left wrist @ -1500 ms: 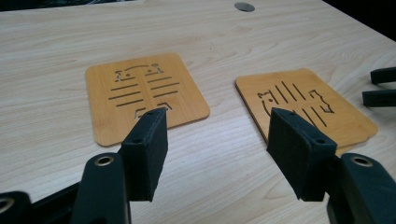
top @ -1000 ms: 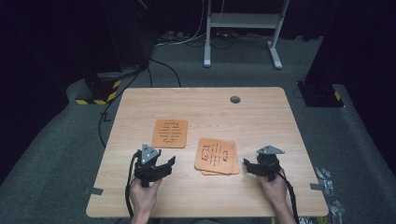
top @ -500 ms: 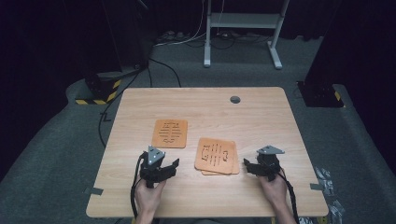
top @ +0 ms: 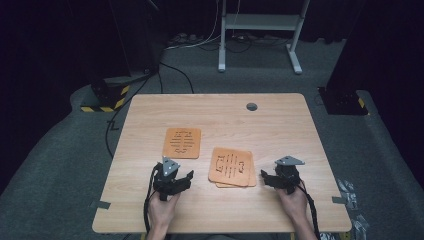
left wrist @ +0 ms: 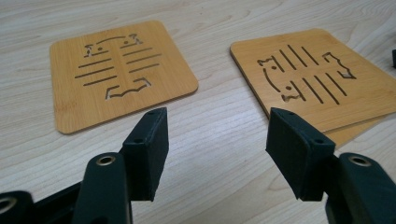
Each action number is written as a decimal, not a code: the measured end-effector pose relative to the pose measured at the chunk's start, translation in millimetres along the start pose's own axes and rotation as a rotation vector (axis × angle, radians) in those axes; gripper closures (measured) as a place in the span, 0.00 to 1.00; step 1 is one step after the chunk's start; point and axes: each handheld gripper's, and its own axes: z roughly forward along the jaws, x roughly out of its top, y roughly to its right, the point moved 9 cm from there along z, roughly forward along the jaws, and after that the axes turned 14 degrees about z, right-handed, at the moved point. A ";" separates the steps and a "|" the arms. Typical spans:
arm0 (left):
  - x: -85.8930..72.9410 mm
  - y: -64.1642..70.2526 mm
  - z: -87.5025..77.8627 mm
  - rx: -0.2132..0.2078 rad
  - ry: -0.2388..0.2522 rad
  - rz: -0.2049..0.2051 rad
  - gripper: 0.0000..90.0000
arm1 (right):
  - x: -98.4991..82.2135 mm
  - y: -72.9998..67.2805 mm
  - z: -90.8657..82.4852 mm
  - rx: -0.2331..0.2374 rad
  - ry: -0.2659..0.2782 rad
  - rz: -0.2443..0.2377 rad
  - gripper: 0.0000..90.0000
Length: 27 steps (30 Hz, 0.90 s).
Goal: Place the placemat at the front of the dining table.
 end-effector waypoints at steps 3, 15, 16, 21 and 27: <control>-2.4 -0.4 3.8 0.000 -0.006 -0.020 0.43 | 0.0 0.0 0.0 0.000 0.000 -0.001 0.28; -5.9 1.4 21.8 -0.003 -0.038 -0.022 0.44 | 0.0 -0.1 -0.1 0.000 0.000 0.003 0.28; -5.9 1.4 21.8 -0.003 -0.038 -0.022 0.44 | 0.0 -0.1 -0.1 0.000 0.000 0.003 0.28; -11.0 -2.5 30.4 0.000 -0.077 -0.004 0.44 | -0.5 0.2 -0.3 0.002 -0.005 -0.007 0.28; -14.5 -4.1 37.1 -0.003 -0.104 -0.008 0.44 | -0.5 0.2 -0.2 0.002 -0.005 -0.008 0.28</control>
